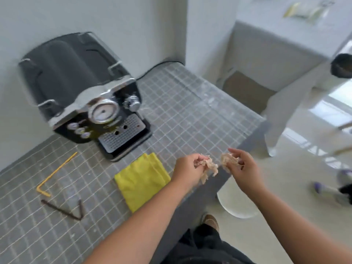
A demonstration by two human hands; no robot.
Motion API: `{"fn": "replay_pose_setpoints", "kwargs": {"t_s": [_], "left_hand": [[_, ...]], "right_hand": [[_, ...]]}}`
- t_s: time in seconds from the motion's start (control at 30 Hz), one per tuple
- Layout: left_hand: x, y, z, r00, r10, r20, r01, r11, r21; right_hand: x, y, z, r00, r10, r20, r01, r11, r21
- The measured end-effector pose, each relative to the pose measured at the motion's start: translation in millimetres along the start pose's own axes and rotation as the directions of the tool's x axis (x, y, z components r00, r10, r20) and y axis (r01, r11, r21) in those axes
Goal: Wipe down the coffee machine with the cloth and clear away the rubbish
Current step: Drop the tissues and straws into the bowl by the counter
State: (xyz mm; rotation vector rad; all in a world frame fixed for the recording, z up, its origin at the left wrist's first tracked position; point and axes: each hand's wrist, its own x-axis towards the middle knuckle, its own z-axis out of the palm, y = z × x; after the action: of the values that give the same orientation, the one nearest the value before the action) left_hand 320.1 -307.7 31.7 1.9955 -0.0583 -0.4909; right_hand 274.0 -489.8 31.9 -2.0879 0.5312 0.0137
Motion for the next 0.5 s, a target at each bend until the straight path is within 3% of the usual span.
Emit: {"fn": "replay_pose_setpoints", "kwargs": {"t_s": [0.1, 0.23, 0.5], "left_hand": [[9.6, 20.2, 56.8, 0.993, -0.02, 0.115, 0.018, 1.0, 0.019], [14.2, 36.8, 127.2, 0.975, -0.022, 0.219, -0.005, 0.992, 0.122], [35.9, 38.8, 216.4, 0.942, -0.218, 0.255, 0.188, 0.972, 0.139]], "right_hand": [[-5.9, 47.1, -48.0, 0.974, 0.227, -0.012, -0.226, 0.972, 0.058], [-11.7, 110.6, -79.6, 0.881, 0.465, 0.091, -0.473, 0.86, 0.192], [-2.9, 163.6, -113.4, 0.747, 0.653, 0.127, -0.645, 0.663, 0.38]]}}
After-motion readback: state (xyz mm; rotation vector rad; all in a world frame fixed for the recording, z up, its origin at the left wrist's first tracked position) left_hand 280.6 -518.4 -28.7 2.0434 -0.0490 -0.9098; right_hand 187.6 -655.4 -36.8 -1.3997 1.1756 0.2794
